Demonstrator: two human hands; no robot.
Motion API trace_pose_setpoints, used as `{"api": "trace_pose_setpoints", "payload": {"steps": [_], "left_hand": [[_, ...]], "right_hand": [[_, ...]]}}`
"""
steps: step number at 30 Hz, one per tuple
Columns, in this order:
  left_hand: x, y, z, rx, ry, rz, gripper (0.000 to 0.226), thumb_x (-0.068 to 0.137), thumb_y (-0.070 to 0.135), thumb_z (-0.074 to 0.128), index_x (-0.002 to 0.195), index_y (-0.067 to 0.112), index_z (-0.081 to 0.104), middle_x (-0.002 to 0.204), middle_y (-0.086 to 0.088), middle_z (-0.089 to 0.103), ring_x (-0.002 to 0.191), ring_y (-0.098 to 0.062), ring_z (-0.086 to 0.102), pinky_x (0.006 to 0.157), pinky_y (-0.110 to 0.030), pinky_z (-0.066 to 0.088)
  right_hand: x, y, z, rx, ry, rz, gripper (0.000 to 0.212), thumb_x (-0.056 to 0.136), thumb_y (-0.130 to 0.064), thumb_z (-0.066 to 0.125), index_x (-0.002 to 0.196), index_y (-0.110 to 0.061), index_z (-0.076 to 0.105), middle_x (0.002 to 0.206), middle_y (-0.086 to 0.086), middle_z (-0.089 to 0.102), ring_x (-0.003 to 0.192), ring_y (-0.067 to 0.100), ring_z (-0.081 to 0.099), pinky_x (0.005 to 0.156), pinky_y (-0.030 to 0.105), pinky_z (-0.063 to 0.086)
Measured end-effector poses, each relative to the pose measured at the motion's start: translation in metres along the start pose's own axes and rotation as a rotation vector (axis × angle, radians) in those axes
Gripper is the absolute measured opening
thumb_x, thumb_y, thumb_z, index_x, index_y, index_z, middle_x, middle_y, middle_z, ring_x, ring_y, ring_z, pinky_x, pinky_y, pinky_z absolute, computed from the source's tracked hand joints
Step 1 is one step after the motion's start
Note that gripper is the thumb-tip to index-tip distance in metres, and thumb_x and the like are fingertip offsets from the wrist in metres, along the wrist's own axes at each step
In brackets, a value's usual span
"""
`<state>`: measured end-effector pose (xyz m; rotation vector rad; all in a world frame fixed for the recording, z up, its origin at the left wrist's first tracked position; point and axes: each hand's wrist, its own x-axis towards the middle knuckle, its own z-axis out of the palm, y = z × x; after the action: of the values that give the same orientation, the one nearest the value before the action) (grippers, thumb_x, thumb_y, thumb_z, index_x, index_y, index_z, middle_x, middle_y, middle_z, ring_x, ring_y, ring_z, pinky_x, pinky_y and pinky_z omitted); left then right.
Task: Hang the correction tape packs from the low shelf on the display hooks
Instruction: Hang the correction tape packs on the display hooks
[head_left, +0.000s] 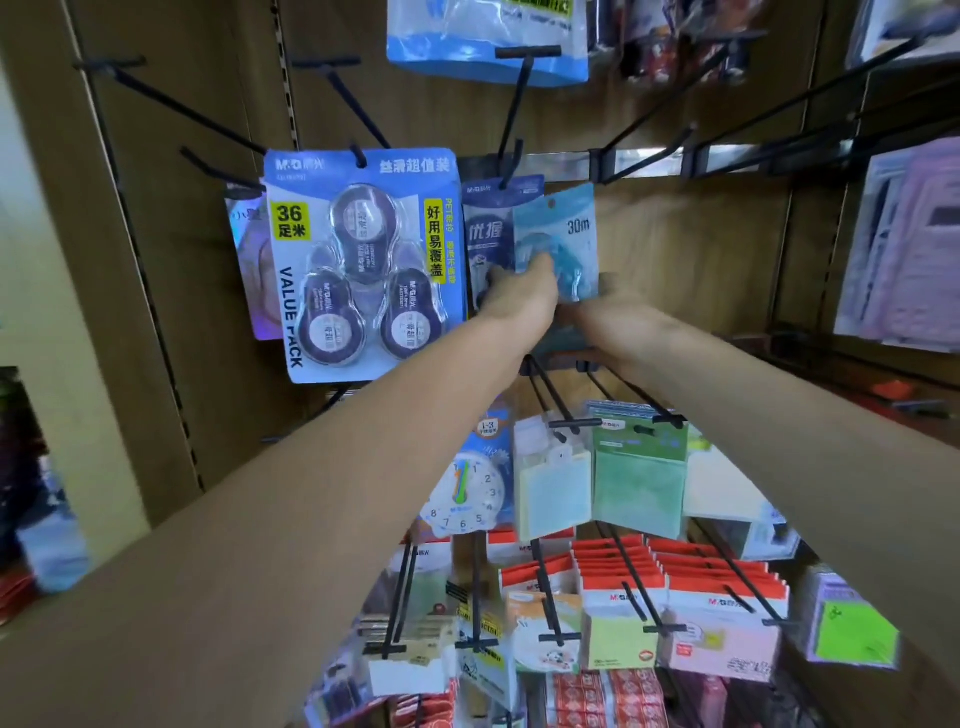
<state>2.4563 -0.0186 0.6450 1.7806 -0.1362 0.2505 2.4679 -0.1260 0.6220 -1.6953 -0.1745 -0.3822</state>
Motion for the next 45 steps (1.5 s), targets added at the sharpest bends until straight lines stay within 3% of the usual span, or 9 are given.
{"api": "trace_pose_setpoints", "payload": {"steps": [5,10,13,19,23,26,31,38,45], "left_hand": [[-0.030,-0.002,-0.014,0.136,-0.075,0.184,0.056,0.103,0.030,0.050,0.152,0.015,0.028,0.135,-0.004,0.055,0.107,-0.022,0.054,0.085,-0.028,0.039],[-0.059,-0.008,-0.025,0.298,-0.042,0.425,0.053,0.094,0.027,0.066,0.137,0.012,0.037,0.137,-0.010,0.053,0.125,-0.025,0.055,0.105,-0.042,0.048],[-0.073,-0.005,-0.035,0.348,0.029,0.529,0.054,0.094,0.025,0.068,0.134,0.008,0.037,0.136,-0.009,0.052,0.125,-0.023,0.054,0.098,-0.035,0.047],[-0.084,-0.008,-0.058,0.326,0.076,0.585,0.075,0.089,0.021,0.074,0.146,0.015,0.025,0.133,-0.006,0.060,0.119,-0.020,0.059,0.083,-0.022,0.039],[-0.091,-0.008,-0.060,0.428,0.077,0.621,0.078,0.093,0.024,0.070,0.153,0.018,0.022,0.142,-0.007,0.042,0.122,-0.019,0.049,0.081,-0.015,0.030],[-0.095,-0.011,-0.060,0.493,0.092,0.639,0.073,0.095,0.027,0.068,0.151,0.013,0.023,0.146,-0.009,0.033,0.123,-0.027,0.050,0.082,-0.022,0.033],[-0.098,-0.011,-0.065,0.536,0.101,0.657,0.070,0.095,0.030,0.068,0.147,0.013,0.026,0.142,-0.008,0.032,0.115,-0.026,0.055,0.082,-0.033,0.046],[-0.096,-0.012,-0.072,0.483,0.105,0.670,0.077,0.091,0.034,0.071,0.150,0.017,0.025,0.142,-0.002,0.034,0.120,-0.016,0.046,0.082,-0.020,0.035],[-0.089,-0.012,-0.067,0.771,0.194,0.743,0.071,0.096,0.037,0.061,0.149,0.004,0.028,0.148,-0.016,0.031,0.122,-0.033,0.051,0.082,-0.029,0.040]], "right_hand": [[-0.037,-0.008,-0.026,0.157,-0.061,-0.062,0.043,0.081,0.006,0.069,0.123,-0.002,0.067,0.112,0.020,0.077,0.104,0.039,0.075,0.090,0.051,0.061],[-0.074,-0.023,-0.038,0.222,-0.233,-0.145,0.042,0.098,0.005,0.054,0.138,-0.004,0.059,0.127,0.013,0.073,0.114,0.029,0.073,0.093,0.042,0.061],[-0.086,-0.033,-0.034,0.169,-0.281,-0.183,0.039,0.100,0.003,0.053,0.138,-0.006,0.059,0.128,0.010,0.074,0.115,0.025,0.073,0.094,0.039,0.062],[-0.085,-0.036,-0.016,0.211,-0.284,-0.089,0.037,0.101,0.000,0.054,0.137,0.002,0.058,0.131,0.019,0.070,0.122,0.036,0.068,0.099,0.047,0.059],[-0.084,-0.033,-0.011,0.233,-0.261,-0.069,0.035,0.101,-0.002,0.053,0.135,0.003,0.060,0.130,0.021,0.071,0.117,0.036,0.070,0.093,0.044,0.062],[-0.083,-0.031,-0.012,0.228,-0.268,-0.036,0.036,0.100,-0.004,0.055,0.134,0.006,0.060,0.129,0.023,0.070,0.112,0.033,0.073,0.080,0.033,0.062],[-0.083,-0.030,-0.009,0.195,-0.247,-0.041,0.035,0.098,-0.003,0.055,0.131,0.004,0.063,0.126,0.022,0.072,0.117,0.035,0.071,0.094,0.042,0.061],[-0.083,-0.034,-0.004,0.201,-0.225,-0.083,0.035,0.099,-0.010,0.056,0.134,-0.005,0.061,0.121,0.017,0.075,0.102,0.036,0.076,0.073,0.039,0.063],[-0.073,-0.030,0.002,0.106,-0.135,-0.123,0.045,0.084,-0.022,0.064,0.128,-0.014,0.064,0.117,0.009,0.077,0.104,0.029,0.076,0.092,0.053,0.061]]}}
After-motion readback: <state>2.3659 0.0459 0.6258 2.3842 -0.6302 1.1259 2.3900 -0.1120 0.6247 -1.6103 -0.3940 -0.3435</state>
